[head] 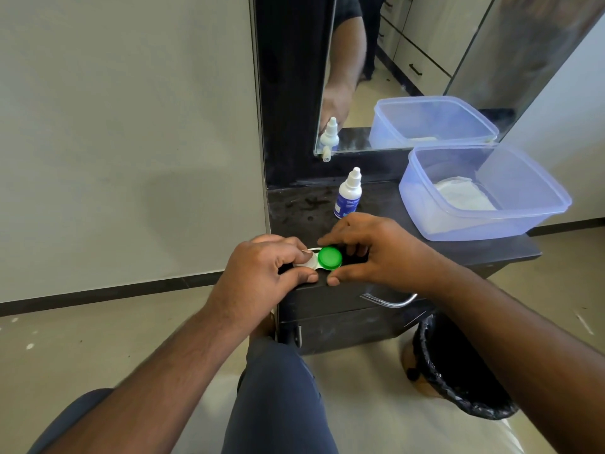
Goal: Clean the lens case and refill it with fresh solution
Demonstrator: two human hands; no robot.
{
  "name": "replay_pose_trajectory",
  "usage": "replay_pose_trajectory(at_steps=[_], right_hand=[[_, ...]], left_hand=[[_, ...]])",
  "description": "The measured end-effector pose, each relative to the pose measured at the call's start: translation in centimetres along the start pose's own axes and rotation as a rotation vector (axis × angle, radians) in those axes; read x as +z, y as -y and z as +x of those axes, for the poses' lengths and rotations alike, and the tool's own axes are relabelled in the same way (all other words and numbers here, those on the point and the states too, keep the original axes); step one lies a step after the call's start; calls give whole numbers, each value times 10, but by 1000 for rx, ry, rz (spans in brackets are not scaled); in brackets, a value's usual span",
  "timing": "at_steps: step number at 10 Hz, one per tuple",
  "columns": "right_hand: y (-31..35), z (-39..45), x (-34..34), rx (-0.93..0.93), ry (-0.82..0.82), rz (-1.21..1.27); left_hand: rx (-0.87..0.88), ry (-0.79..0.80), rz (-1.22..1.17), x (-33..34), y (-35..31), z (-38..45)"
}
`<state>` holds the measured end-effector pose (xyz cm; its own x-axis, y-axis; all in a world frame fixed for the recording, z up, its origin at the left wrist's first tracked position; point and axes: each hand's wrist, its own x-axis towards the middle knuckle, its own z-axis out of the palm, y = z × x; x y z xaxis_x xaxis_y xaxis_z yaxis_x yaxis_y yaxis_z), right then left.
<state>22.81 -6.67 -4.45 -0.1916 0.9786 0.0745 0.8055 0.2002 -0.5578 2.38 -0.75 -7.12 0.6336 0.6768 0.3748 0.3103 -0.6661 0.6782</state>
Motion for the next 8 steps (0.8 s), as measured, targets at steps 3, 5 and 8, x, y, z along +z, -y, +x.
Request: replay_pose_trajectory(at_steps=[3, 5, 8], right_hand=[[21, -3, 10, 88, -104, -173], [29, -5, 20, 209, -145, -215], [66, -10, 7, 427, -80, -261]], left_hand=[[32, 8, 10, 1, 3, -1], [39, -10, 35, 4, 4, -5], [-68, 29, 150, -15, -11, -16]])
